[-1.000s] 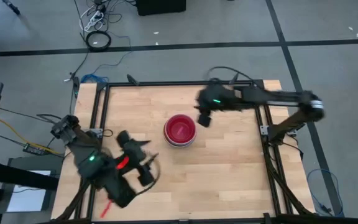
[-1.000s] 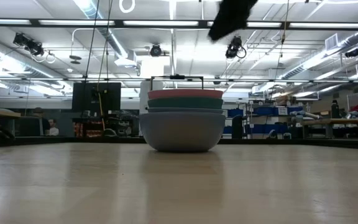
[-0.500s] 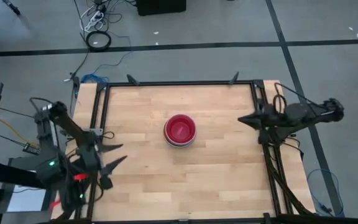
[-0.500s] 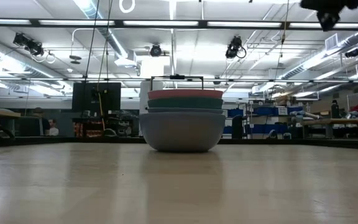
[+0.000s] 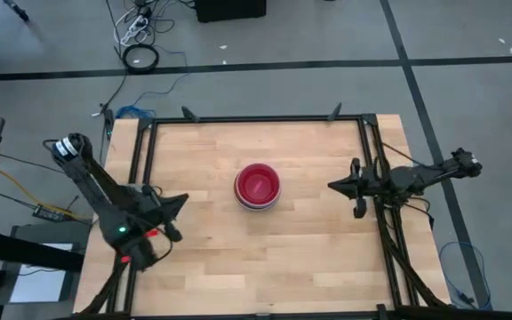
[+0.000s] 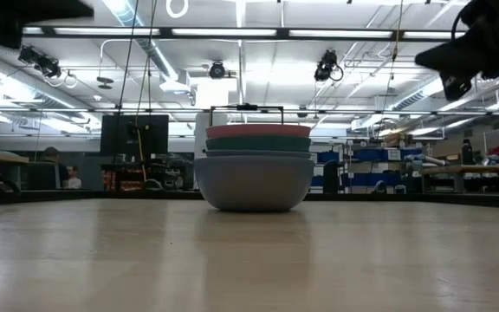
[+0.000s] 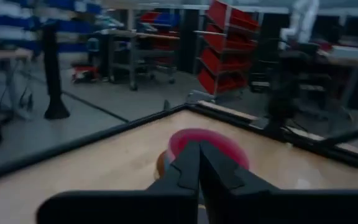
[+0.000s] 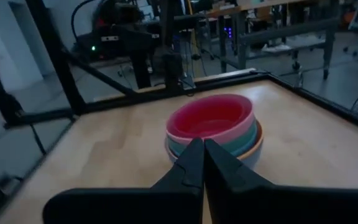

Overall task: Nest bowls inside each other
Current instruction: Return to Home Position

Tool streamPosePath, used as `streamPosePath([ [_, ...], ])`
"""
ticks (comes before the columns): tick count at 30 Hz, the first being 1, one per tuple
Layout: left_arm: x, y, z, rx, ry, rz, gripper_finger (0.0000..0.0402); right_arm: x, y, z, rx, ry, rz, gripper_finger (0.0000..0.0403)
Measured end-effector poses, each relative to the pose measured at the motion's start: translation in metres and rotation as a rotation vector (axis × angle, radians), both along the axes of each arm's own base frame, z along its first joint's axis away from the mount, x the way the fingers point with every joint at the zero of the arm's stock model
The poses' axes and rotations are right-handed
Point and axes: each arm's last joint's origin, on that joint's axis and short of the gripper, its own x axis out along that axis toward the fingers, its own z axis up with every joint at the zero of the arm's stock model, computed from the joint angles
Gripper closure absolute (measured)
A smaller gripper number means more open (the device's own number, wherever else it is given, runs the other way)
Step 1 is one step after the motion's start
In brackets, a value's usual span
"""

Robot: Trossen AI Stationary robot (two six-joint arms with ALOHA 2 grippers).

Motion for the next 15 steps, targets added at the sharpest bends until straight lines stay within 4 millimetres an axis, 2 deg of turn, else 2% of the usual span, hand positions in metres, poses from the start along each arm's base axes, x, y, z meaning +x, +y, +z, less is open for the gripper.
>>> streamPosePath([
  [4,0.003,0.012,-0.035,-0.05,-0.039,0.06,0.0395,0.006,0.001,-0.015,-0.094,-0.001,0.02,0.0403],
  [7,0.002,0.02,-0.053,-0.064,-0.052,0.082,0.0398,0.009,0.0,-0.024,-0.149,-0.024,0.029,0.0403],
  [10,-0.001,0.027,-0.065,-0.057,-0.046,0.101,0.0399,0.011,-0.003,-0.033,-0.194,-0.026,0.031,0.0403],
  [15,-0.006,0.039,-0.079,-0.031,-0.003,0.126,0.04,0.014,-0.011,-0.036,-0.201,0.003,0.028,0.0403],
])
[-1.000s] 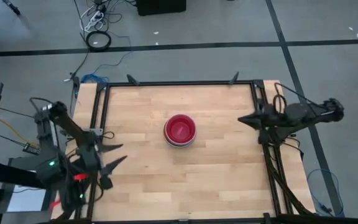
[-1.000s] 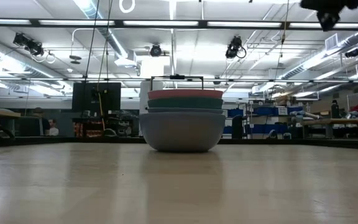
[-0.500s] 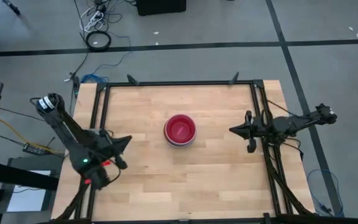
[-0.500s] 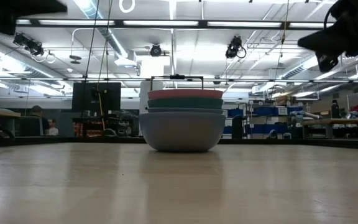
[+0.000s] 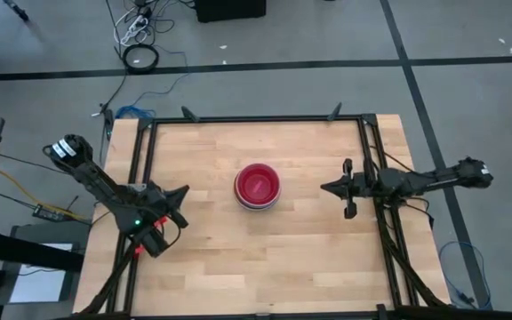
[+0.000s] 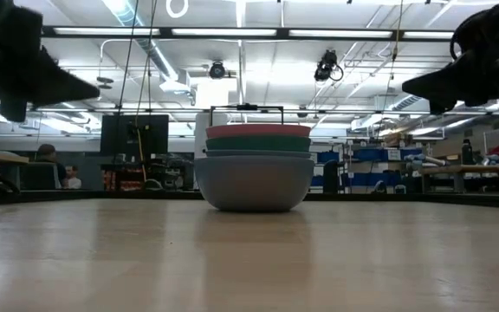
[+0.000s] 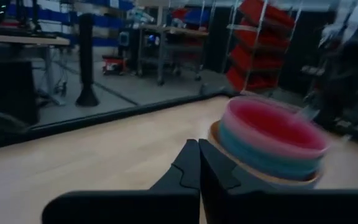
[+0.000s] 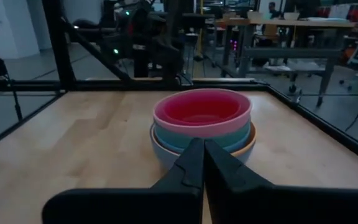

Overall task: Nest bowls inside each other
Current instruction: Return to Home Position

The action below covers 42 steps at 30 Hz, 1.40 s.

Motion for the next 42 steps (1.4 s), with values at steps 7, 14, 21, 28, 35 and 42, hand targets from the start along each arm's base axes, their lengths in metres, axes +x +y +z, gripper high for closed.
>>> streamPosePath([
  [7,-0.008,0.011,-0.013,0.034,0.061,0.01,0.04,0.007,-0.018,-0.007,0.082,0.07,0.041,0.0403],
  [14,-0.018,0.017,-0.011,0.122,0.111,-0.016,0.0401,0.017,-0.041,-0.003,0.067,0.001,-0.028,0.0403],
  [21,-0.025,0.018,0.037,0.235,0.175,-0.063,0.0401,0.025,-0.059,-0.017,0.111,0.085,-0.086,0.0403],
  [28,-0.042,0.034,0.081,0.225,0.159,-0.1,0.0401,0.035,-0.067,-0.015,0.046,-0.015,-0.101,0.0403],
  [35,-0.056,0.054,0.092,0.089,0.05,-0.091,0.0401,0.045,-0.072,-0.025,0.022,0.015,-0.113,0.0403],
  [42,-0.049,0.065,0.093,0.046,0.022,0.116,0.0401,0.054,-0.076,-0.035,0.015,0.009,-0.115,0.0403],
])
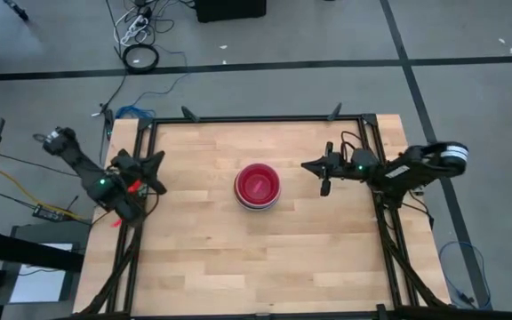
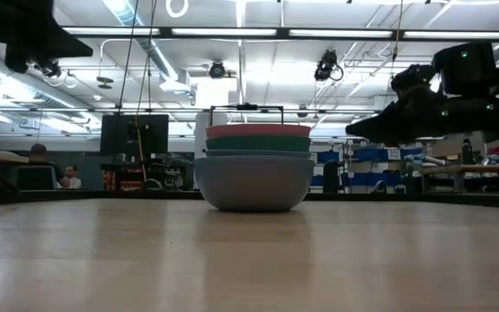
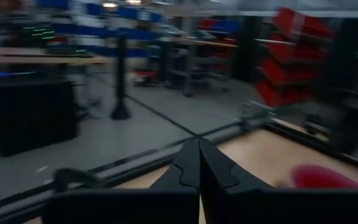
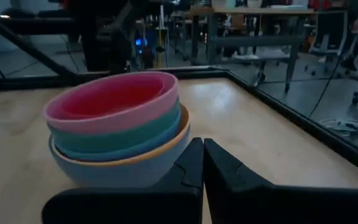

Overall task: Nest bowls inside each other
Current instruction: Return to Home Position

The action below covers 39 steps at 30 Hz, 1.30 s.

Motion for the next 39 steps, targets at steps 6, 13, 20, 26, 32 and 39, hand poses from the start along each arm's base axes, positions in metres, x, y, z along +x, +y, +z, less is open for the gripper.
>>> streamPosePath([
  [6,0.008,0.007,-0.001,0.009,0.015,0.155,0.0401,0.003,-0.007,-0.008,-0.015,-0.025,-0.024,0.0403],
  [13,0.01,0.009,-0.002,0.054,0.077,0.195,0.0401,0.021,-0.021,-0.022,0.008,0.026,-0.042,0.0403],
  [20,0.01,0.01,-0.006,0.074,0.106,0.199,0.0401,0.043,-0.034,-0.035,0.029,0.056,-0.046,0.0403],
  [26,0.01,0.012,-0.006,0.071,0.105,0.229,0.0401,0.051,-0.042,-0.045,0.045,0.083,-0.064,0.0403],
  [32,0.011,0.014,-0.006,0.063,0.096,0.261,0.0398,0.043,-0.047,-0.054,0.107,0.113,-0.086,0.0403],
  [39,0.012,0.014,-0.006,0.052,0.078,0.272,0.0397,0.009,-0.039,-0.057,0.137,0.176,-0.089,0.0403],
])
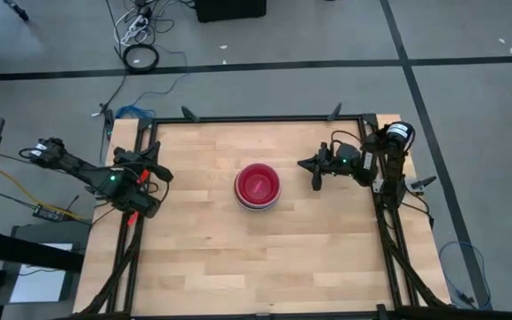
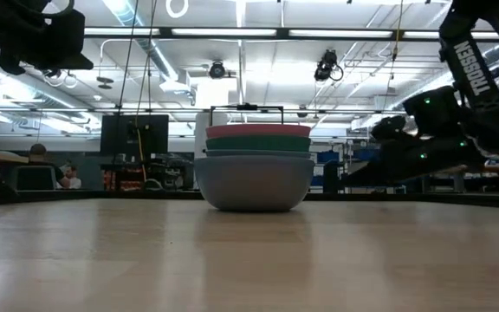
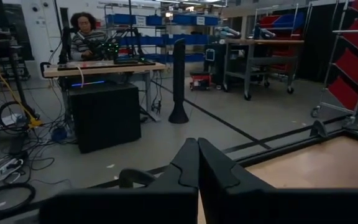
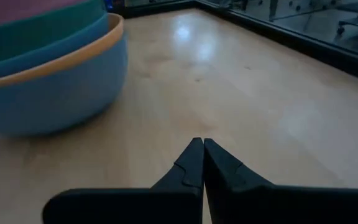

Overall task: Nest bowls inside each other
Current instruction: Return to Home Position

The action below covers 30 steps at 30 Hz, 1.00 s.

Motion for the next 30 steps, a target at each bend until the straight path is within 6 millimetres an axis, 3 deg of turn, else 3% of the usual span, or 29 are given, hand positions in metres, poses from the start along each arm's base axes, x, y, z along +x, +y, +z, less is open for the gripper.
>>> streamPosePath([
  [8,0.0,0.0,0.0,-0.003,-0.006,0.0,0.0396,-0.032,0.004,0.012,-0.052,-0.003,-0.037,0.0403],
  [15,0.003,-0.001,0.0,-0.022,-0.045,0.0,0.0396,-0.04,-0.009,0.02,-0.09,-0.039,-0.123,0.0403],
  [22,0.009,-0.004,0.001,-0.076,-0.132,-0.002,0.0396,-0.043,-0.012,0.019,0.051,-0.088,-0.187,0.0403],
  [30,0.012,-0.007,-0.005,-0.303,-0.063,-0.032,0.0396,-0.043,-0.012,0.019,0.064,-0.092,-0.199,0.0403],
])
